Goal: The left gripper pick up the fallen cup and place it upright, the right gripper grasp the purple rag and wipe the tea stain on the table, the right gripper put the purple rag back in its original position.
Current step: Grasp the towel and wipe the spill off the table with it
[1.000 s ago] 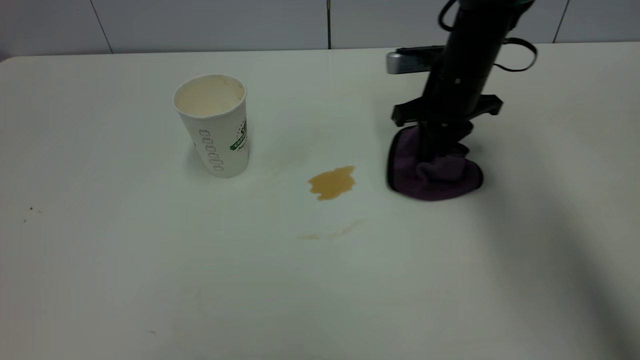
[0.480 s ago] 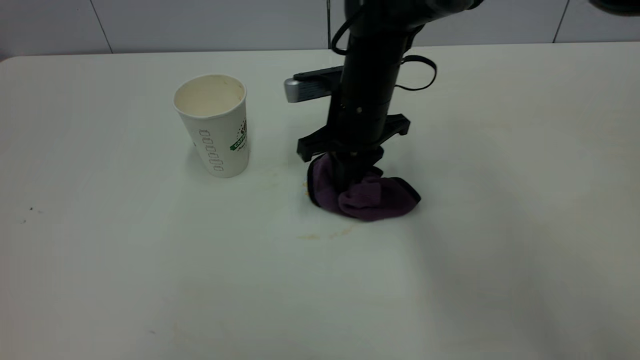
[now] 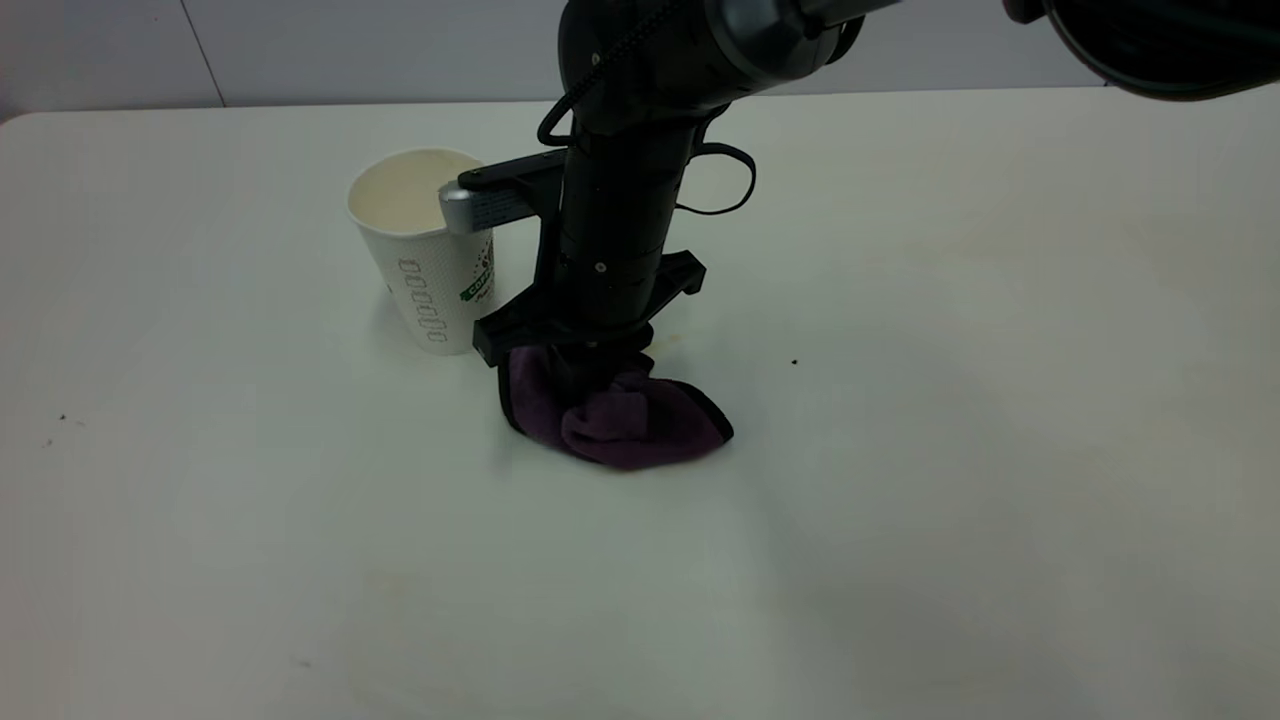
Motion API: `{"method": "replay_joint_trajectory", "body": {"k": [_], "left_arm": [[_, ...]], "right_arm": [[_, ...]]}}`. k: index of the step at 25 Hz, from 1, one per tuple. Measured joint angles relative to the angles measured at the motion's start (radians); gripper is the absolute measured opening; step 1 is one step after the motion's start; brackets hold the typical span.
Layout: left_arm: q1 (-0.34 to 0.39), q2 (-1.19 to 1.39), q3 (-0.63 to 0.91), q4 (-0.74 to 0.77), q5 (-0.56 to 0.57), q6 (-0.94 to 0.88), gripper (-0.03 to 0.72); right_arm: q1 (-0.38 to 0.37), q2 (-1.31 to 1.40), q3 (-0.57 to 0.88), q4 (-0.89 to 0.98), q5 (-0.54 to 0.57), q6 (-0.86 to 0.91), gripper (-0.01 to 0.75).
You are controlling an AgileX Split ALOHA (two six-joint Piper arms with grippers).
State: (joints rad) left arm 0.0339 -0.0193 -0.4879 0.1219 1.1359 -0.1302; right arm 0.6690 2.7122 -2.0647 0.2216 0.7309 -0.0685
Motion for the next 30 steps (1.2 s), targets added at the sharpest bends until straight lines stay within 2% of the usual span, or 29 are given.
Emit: {"method": "replay_joint_trajectory", "body": {"k": [6, 12, 20, 30], "left_arm": [[0.000, 0.000, 0.000, 0.000, 0.000, 0.000, 0.313], [0.000, 0.000, 0.000, 0.000, 0.000, 0.000, 0.313], [0.000, 0.000, 0.000, 0.000, 0.000, 0.000, 0.313], [0.000, 0.000, 0.000, 0.000, 0.000, 0.000, 0.313]], "right_arm": [[-0.062, 0.029, -0.011, 0.043, -0.034, 0.007, 0.088], [-0.173, 0.029, -0.016, -0.022, -0.024, 0.042, 0.088], [-0.384, 0.023, -0.022, -0.175, 0.123, 0.089, 0.088], [-0.601, 0.023, -0.024, -0.269, 0.275, 0.089, 0.088]]}}
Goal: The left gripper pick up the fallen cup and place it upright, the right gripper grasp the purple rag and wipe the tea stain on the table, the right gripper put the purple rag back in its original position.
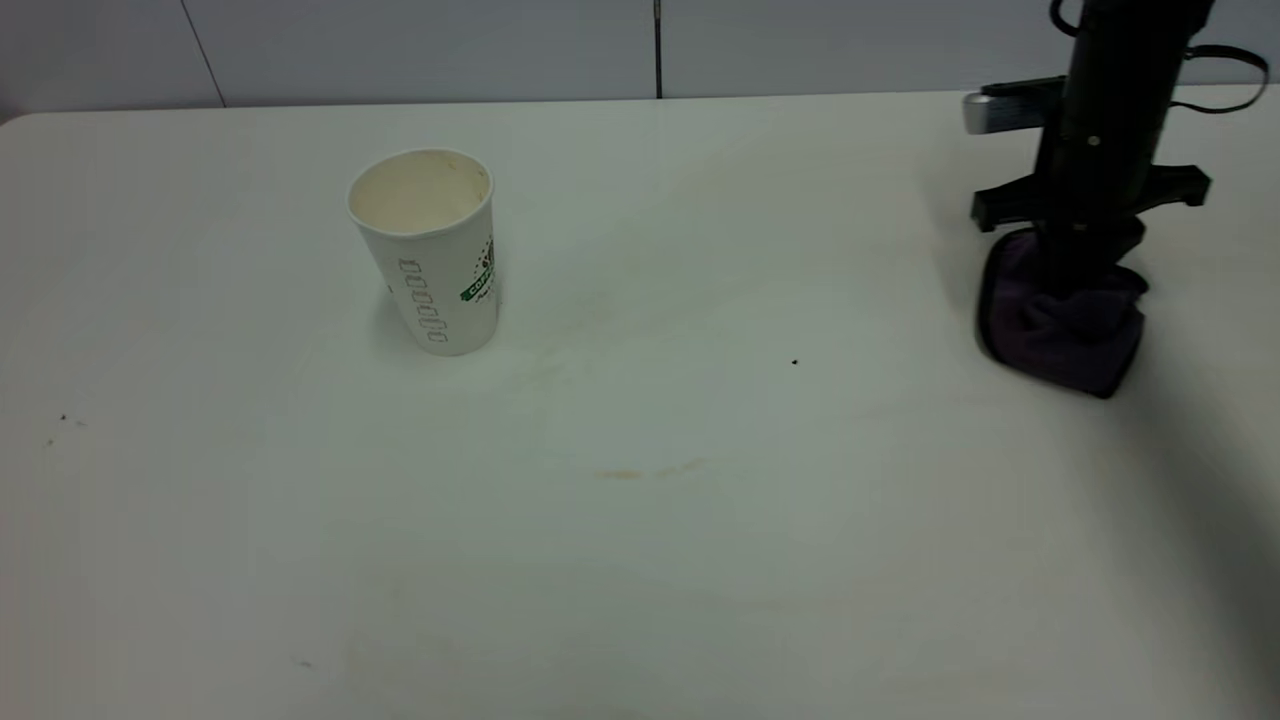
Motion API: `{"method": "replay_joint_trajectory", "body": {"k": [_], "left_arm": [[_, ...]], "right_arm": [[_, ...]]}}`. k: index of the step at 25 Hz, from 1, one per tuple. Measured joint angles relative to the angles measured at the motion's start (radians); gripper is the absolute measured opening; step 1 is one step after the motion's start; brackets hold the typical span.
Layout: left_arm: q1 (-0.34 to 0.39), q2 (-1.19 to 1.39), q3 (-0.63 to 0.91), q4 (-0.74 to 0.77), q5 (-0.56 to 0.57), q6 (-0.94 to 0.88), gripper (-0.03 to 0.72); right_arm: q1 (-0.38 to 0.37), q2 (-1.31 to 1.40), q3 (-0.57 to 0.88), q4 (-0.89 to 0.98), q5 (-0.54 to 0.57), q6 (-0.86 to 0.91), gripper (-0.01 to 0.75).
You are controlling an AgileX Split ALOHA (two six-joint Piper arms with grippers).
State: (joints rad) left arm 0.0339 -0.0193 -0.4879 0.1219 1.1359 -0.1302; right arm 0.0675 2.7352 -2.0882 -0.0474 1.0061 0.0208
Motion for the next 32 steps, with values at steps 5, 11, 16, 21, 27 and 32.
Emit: {"method": "replay_joint_trajectory", "body": {"k": [5, 11, 16, 21, 27, 32], "left_arm": [[0.000, 0.000, 0.000, 0.000, 0.000, 0.000, 0.313], [0.000, 0.000, 0.000, 0.000, 0.000, 0.000, 0.313], [0.000, 0.000, 0.000, 0.000, 0.000, 0.000, 0.313], [0.000, 0.000, 0.000, 0.000, 0.000, 0.000, 0.313], [0.000, 0.000, 0.000, 0.000, 0.000, 0.000, 0.313], [0.000, 0.000, 0.000, 0.000, 0.000, 0.000, 0.313]], "right_arm": [[-0.058, -0.003, 0.001, -0.022, 0.035, -0.034, 0.108], [-0.061, -0.066, 0.015, -0.035, 0.091, -0.091, 0.429], [-0.061, -0.236, 0.015, -0.008, 0.186, -0.151, 0.708], [-0.059, -0.406, 0.024, 0.047, 0.203, -0.175, 0.726], [0.006, -0.700, 0.189, 0.062, 0.212, -0.186, 0.726], [0.066, -0.998, 0.432, 0.066, 0.217, -0.185, 0.726]]}}
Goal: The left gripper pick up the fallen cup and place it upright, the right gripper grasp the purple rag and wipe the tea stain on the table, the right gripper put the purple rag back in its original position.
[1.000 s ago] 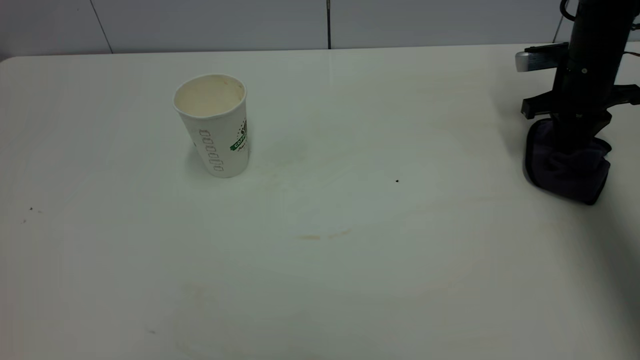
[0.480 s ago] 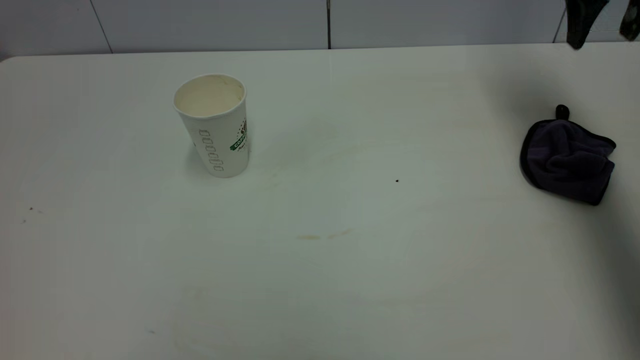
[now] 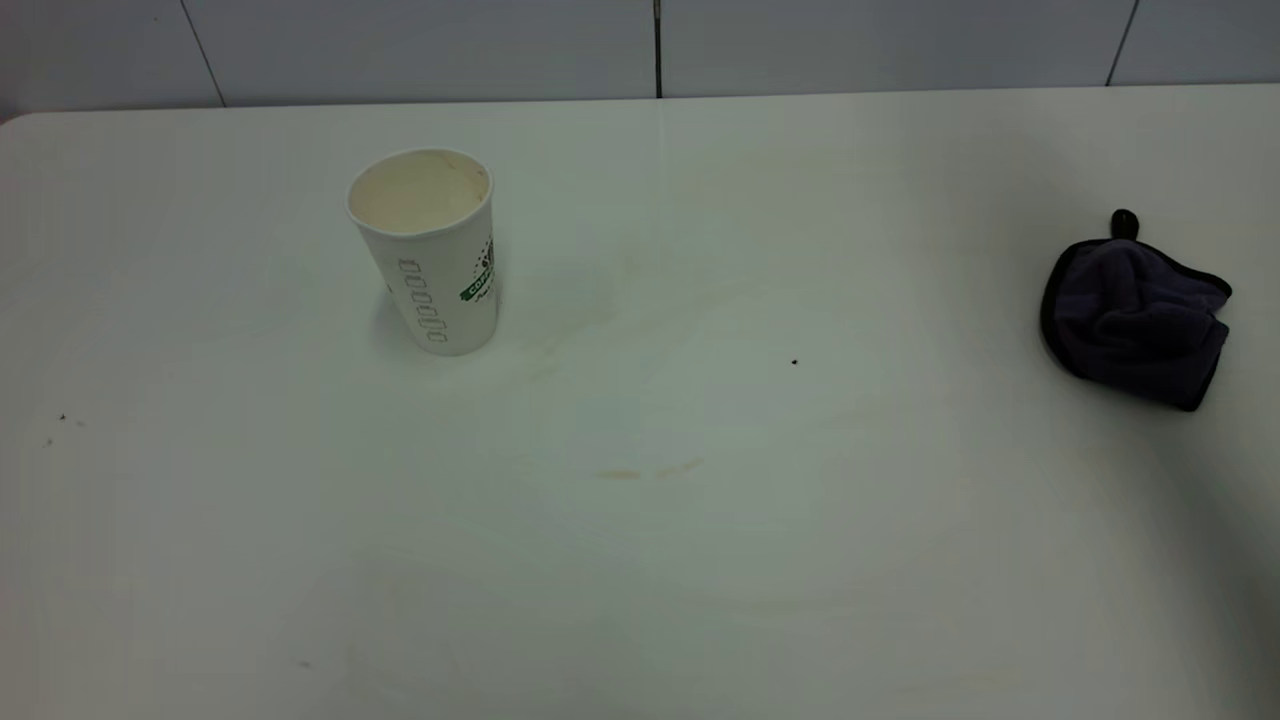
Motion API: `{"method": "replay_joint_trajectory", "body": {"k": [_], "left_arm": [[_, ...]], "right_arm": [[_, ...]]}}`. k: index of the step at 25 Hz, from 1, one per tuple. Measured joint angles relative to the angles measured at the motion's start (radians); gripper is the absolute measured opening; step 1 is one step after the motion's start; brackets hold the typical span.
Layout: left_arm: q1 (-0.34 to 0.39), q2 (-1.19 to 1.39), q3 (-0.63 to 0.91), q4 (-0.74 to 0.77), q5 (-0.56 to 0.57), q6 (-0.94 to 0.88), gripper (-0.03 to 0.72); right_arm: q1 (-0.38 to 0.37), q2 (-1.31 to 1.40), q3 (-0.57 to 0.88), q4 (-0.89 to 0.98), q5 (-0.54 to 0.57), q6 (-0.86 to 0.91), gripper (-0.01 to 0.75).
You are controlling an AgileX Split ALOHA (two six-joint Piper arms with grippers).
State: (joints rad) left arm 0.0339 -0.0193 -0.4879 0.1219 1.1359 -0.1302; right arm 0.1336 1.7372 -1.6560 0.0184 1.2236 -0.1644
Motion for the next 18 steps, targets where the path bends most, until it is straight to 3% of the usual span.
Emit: {"method": "replay_joint_trajectory", "body": {"k": [15, 18], "left_arm": [[0.000, 0.000, 0.000, 0.000, 0.000, 0.000, 0.313], [0.000, 0.000, 0.000, 0.000, 0.000, 0.000, 0.313]], "right_arm": [[0.012, -0.778, 0.803, 0.014, 0.011, 0.150, 0.711], [0.012, -0.914, 0.927, 0.015, -0.043, 0.155, 0.706]]}}
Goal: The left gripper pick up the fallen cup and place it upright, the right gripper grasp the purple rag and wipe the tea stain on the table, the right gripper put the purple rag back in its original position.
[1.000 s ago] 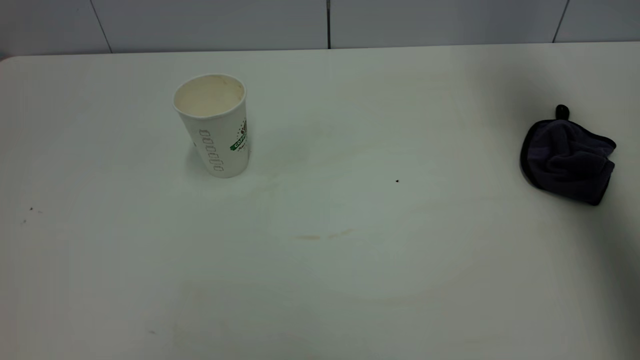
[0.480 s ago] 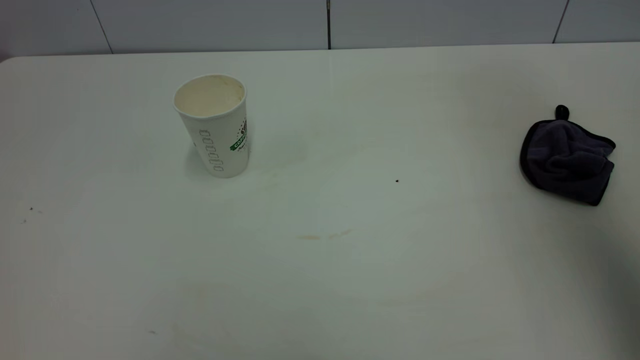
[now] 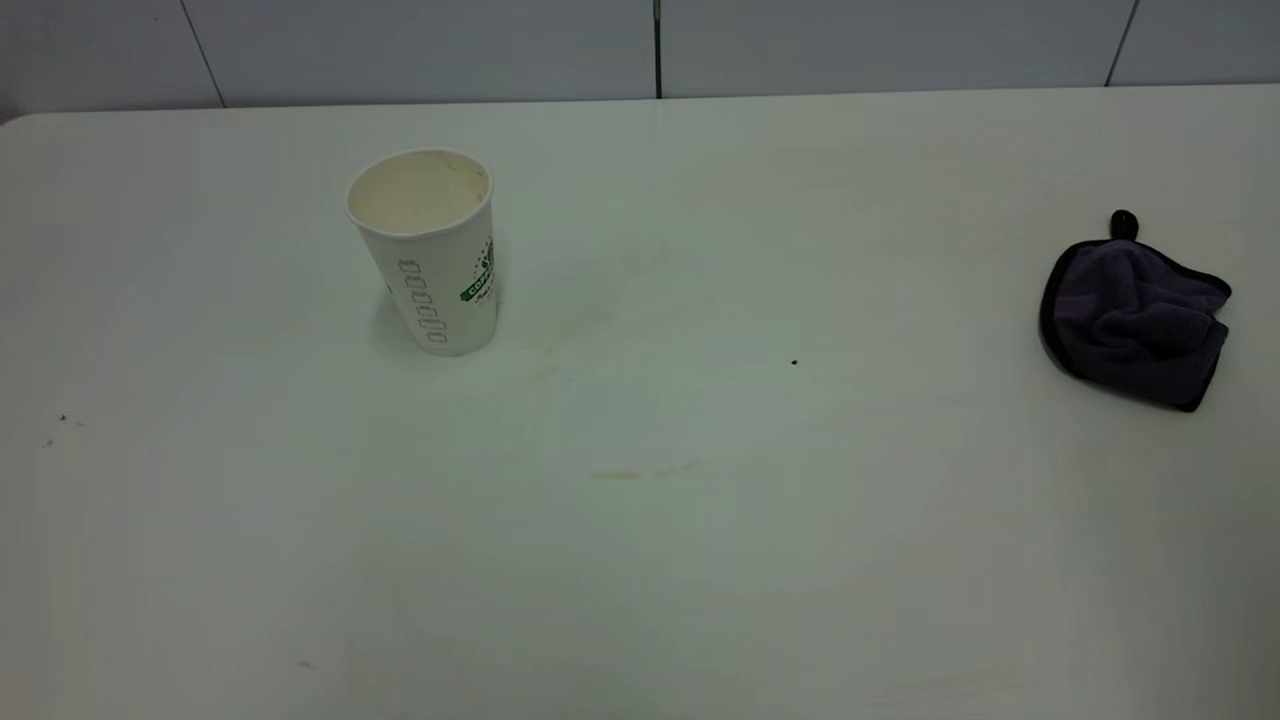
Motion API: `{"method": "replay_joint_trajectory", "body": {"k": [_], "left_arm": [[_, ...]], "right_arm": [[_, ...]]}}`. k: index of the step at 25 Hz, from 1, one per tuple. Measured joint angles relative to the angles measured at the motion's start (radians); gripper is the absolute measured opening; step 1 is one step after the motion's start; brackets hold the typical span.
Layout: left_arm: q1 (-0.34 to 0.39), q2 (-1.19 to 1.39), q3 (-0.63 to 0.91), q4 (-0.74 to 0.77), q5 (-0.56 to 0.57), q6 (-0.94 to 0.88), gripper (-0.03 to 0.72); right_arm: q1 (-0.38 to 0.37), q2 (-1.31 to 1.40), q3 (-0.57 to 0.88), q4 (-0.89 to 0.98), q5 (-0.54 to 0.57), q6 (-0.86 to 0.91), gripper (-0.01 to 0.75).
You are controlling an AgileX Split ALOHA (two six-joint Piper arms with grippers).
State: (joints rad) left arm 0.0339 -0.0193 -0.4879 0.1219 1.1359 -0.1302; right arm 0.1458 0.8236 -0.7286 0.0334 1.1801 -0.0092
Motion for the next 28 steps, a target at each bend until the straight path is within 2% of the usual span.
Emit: {"method": "replay_joint_trajectory", "body": {"k": [9, 14, 20, 28], "left_arm": [[0.000, 0.000, 0.000, 0.000, 0.000, 0.000, 0.313], [0.000, 0.000, 0.000, 0.000, 0.000, 0.000, 0.313], [0.000, 0.000, 0.000, 0.000, 0.000, 0.000, 0.313], [0.000, 0.000, 0.000, 0.000, 0.000, 0.000, 0.313]], "right_arm": [[0.000, -0.279, 0.219, -0.013, -0.116, -0.008, 0.688], [0.000, -0.387, 0.229, -0.018, -0.114, -0.010, 0.667], [0.000, -0.489, 0.232, -0.021, -0.049, -0.009, 0.618], [0.000, -0.506, 0.236, -0.012, -0.044, -0.009, 0.562]]}}
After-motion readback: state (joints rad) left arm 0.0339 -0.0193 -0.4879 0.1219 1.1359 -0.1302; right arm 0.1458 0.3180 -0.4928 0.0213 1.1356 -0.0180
